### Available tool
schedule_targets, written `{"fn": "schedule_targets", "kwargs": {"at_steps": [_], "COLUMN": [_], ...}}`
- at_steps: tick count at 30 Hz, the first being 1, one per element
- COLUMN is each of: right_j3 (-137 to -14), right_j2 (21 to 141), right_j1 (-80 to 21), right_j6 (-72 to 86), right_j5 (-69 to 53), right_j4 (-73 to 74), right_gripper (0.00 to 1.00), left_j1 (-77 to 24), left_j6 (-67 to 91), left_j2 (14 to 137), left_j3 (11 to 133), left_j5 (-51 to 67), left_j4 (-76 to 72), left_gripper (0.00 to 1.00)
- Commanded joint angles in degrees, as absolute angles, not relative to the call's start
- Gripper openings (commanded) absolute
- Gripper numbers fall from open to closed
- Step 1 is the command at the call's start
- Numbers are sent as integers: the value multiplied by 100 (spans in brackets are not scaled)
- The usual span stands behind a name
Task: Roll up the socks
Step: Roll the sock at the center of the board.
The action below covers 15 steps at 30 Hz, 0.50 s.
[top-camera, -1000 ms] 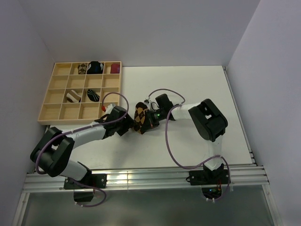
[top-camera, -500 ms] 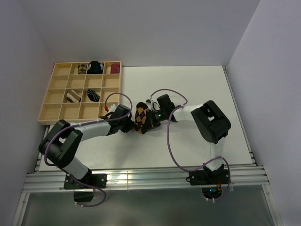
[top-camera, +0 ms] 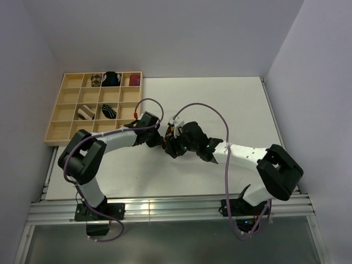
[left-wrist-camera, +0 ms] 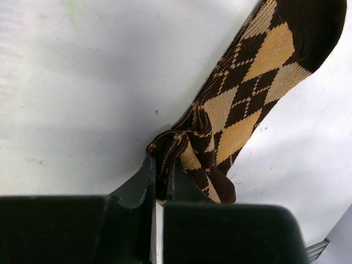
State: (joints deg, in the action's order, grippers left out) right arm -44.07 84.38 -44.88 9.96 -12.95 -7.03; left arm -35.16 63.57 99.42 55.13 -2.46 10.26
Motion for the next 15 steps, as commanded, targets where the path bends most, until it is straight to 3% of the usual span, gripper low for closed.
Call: {"fn": "schedule_targets", "kwargs": {"at_steps": [1,5,15], "right_j3": [-4237,-4429,-4966], "right_j2": [8200,8603,9817], "right_j1": [-5105,-5808,-6565], "right_j6": [63,-447,-1248], "right_j5": [630,2001,3075], "right_j4": [-1168,-1187,-1283], "right_gripper": [62,65,65], "left_j1": [-3498,-3445,-3340], "left_j6": [5556,5081,4667], "left_j2": [10309,10485,10617], "left_j3": [5668,6090,6469], "left_j5": [-53,69,228], "left_j4": [1924,2311,2698], "left_gripper": [0,0,0]}}
